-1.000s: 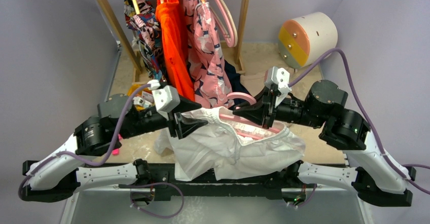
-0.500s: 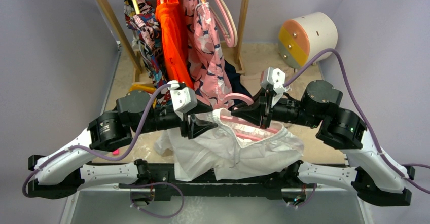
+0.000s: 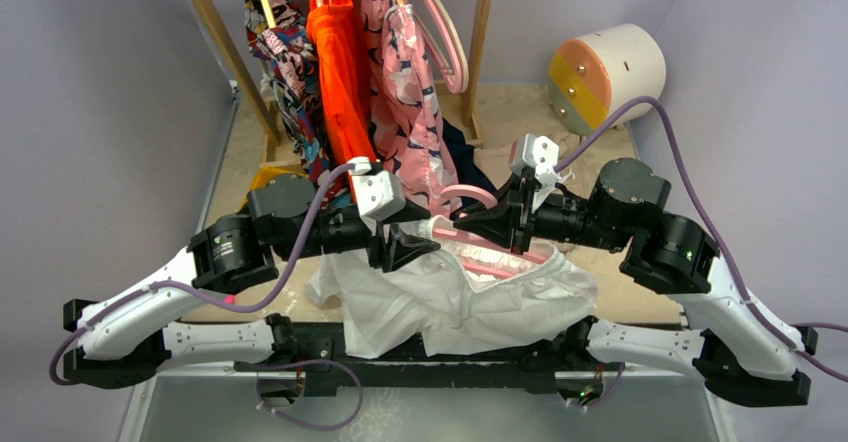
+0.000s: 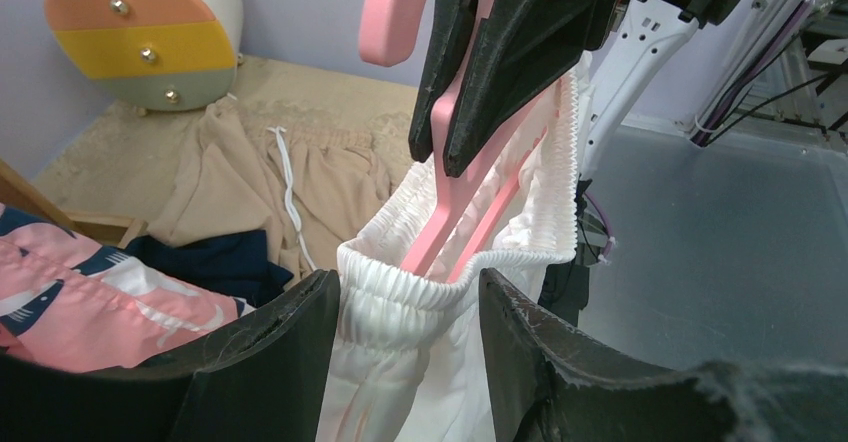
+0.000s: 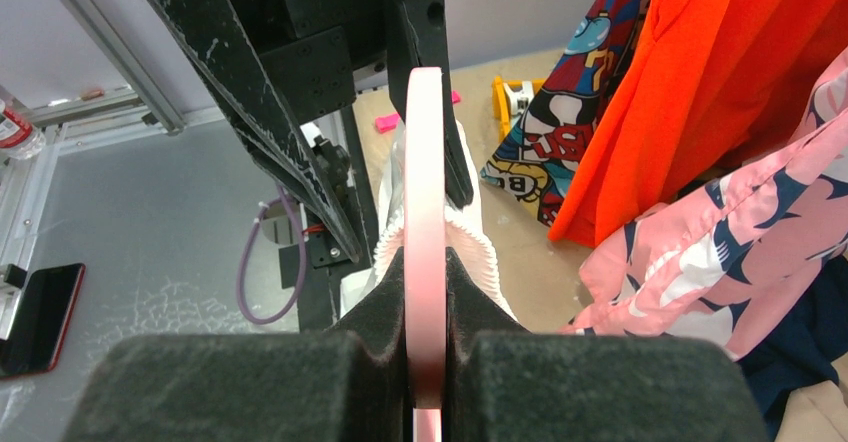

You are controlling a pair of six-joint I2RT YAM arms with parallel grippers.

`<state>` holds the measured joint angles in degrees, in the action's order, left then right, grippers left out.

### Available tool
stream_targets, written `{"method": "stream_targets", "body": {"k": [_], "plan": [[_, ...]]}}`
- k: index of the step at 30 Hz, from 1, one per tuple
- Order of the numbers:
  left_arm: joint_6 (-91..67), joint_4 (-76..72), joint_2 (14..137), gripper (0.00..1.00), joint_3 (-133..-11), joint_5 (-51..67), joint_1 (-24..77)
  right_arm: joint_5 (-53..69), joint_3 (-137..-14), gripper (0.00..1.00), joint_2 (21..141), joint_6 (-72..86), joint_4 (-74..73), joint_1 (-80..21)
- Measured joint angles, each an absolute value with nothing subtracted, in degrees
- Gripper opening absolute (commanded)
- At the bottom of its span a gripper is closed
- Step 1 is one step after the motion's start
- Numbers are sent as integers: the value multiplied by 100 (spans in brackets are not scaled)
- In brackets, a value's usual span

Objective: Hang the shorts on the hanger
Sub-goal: Adjust the shorts on the hanger.

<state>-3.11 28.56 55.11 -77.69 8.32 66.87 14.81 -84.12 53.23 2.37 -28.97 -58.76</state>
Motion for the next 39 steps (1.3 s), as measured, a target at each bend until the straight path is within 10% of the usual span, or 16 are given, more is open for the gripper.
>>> {"method": "stream_targets", "body": {"k": [13, 39], "plan": [[-183, 2880, 5457, 0, -7767, 799, 6683, 1555, -8385, 0, 5323, 252, -2906, -5876], [-390, 3199, 4602, 0, -8128, 506, 6683, 1278, -8886, 0, 5199, 213, -2783, -5883]]}}
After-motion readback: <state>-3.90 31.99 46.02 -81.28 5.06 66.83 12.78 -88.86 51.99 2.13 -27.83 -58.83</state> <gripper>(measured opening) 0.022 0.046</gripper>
